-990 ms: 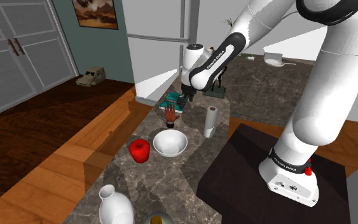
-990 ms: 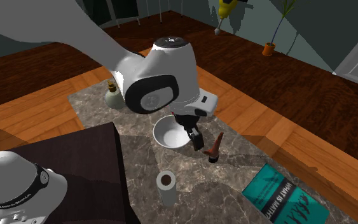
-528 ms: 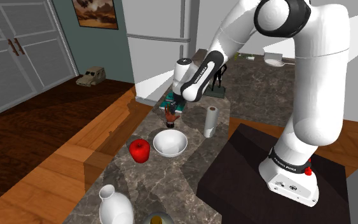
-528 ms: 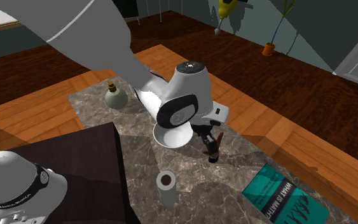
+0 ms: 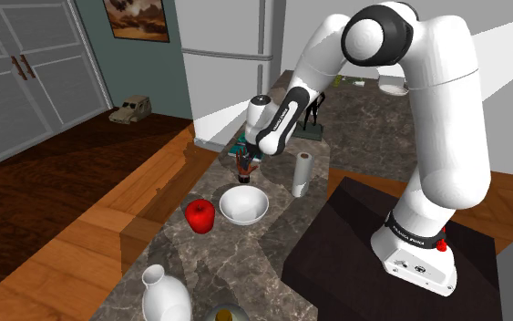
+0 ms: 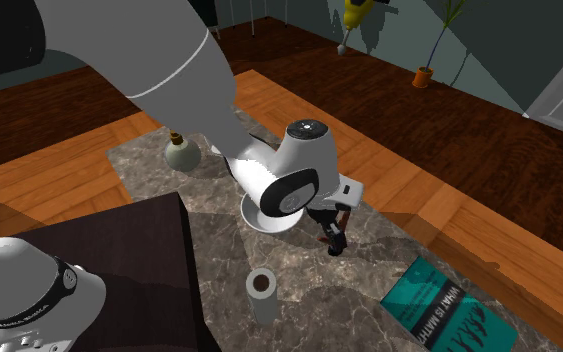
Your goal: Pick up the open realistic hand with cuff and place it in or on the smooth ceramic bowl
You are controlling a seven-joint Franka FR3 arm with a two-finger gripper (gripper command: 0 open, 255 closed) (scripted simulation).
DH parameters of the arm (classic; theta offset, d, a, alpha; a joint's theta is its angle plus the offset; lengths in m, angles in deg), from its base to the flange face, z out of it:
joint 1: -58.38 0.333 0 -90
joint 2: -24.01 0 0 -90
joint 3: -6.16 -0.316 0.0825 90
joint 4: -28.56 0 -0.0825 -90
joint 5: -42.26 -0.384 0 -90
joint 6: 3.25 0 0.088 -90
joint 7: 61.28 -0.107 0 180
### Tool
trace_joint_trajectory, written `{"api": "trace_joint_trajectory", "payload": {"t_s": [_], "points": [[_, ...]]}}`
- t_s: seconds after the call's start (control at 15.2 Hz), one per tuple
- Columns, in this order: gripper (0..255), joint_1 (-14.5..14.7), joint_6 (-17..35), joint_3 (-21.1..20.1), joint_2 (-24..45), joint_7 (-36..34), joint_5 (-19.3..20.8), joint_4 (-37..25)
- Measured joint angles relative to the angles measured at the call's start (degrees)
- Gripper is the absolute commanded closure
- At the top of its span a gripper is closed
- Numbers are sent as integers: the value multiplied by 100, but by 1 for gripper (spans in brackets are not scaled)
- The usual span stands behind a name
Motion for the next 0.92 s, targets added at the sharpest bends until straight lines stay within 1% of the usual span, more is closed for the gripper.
{"api": "trace_joint_trajectory", "payload": {"t_s": [0.46,0.53,0.92], "points": [[0,9,35,10,58,-13,6,-26],[255,9,35,10,58,-13,6,-26],[255,11,35,10,54,-14,7,-26]]}}
